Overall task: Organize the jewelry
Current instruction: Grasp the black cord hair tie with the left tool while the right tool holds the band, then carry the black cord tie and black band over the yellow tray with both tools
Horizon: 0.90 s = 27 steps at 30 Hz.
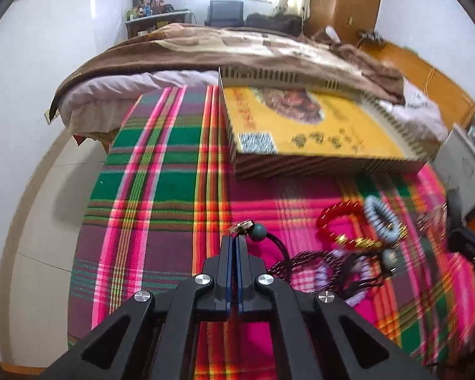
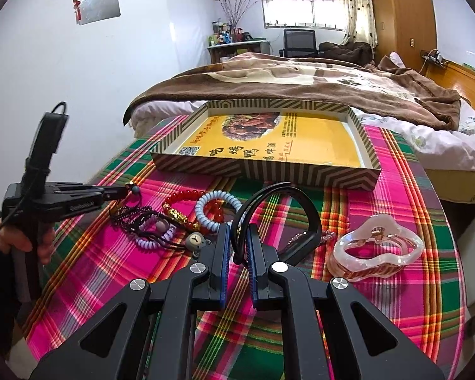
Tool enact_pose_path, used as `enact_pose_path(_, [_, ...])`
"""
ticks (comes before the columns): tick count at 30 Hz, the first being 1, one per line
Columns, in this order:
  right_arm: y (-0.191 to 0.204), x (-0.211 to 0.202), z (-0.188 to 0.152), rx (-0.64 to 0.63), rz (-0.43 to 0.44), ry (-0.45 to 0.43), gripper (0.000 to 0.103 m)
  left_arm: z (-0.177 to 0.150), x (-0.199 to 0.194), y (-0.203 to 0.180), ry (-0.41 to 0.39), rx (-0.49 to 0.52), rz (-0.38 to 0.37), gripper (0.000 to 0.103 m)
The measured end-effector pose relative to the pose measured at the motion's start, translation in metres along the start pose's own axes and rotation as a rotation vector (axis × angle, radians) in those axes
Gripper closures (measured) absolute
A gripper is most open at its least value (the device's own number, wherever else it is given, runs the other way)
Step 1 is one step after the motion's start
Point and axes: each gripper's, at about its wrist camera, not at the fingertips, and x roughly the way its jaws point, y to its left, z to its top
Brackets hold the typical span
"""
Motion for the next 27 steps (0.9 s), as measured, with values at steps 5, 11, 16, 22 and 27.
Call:
enact_pose_path(5, [-0.002,-0.006,0.002,0.004,-0.003,-0.012,0.093,0.012,-0.027,-0.003,-0.065,-0.009,-0.011,0.102])
enact_pose_path(11, [-0.005,-0.023,0.018,0.001,-0.018,-0.059,0.093,0.028,-0.053,-0.010,-0.119,0.005,-0.022,0.102])
enact_pose_path(16, [-0.011,-0.030,0.037,-0.008,-0.029,-0.080,0.093,0.041,-0.066,-0.017,-0.146,0.018,-0.028,0.101])
enact_pose_path(22, [-0.027,-0.022,0.066,-0.016,-0.042,-0.068,0.093,0.066,-0.066,-0.026,-0.165,0.019,-0.061,0.101])
enact_pose_path(27, [-0.044,-0.001,0.091,-0.014,-0.053,-0.038,0.093,0.090,-0.043,-0.033,-0.147,0.016,-0.073,0.101])
